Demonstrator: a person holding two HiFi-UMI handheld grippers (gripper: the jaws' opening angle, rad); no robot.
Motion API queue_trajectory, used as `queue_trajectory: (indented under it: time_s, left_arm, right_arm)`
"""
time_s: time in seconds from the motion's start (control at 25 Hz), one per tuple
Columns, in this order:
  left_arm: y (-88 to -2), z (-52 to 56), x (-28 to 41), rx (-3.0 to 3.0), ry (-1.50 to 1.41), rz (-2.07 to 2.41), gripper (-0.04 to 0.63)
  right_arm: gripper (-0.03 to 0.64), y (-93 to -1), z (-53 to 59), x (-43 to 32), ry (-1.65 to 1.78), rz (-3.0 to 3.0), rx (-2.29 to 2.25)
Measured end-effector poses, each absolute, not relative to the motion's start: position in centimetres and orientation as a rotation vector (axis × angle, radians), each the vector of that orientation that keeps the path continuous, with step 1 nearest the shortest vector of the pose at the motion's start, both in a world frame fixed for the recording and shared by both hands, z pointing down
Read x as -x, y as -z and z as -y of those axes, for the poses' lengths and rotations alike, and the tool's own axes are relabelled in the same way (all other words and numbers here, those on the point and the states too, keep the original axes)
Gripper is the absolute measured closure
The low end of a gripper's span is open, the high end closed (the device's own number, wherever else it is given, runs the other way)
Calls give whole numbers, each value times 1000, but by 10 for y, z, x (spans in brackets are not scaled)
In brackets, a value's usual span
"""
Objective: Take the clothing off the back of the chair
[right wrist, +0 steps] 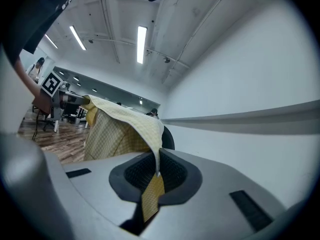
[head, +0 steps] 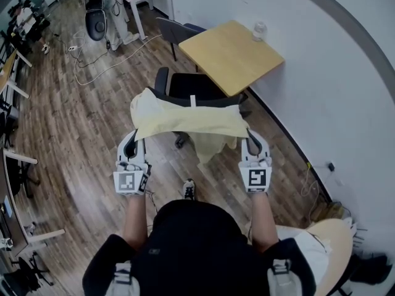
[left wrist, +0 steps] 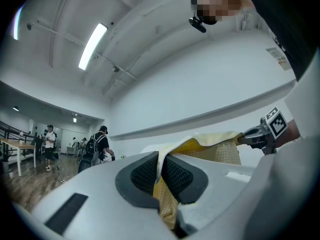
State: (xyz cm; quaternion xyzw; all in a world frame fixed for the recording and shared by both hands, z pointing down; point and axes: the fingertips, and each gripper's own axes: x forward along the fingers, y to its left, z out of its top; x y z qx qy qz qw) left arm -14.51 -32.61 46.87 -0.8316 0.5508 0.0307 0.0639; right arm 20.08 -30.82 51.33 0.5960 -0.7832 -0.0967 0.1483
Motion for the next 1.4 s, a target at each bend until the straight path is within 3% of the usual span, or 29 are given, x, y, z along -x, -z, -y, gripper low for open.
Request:
queue_trajectory:
  time_s: [1.4]
  left_arm:
    - [-475, 235, 144, 2509, -73, -1699, 592]
  right_arm:
    - [614, -532, 224, -222, 253, 2203, -1726]
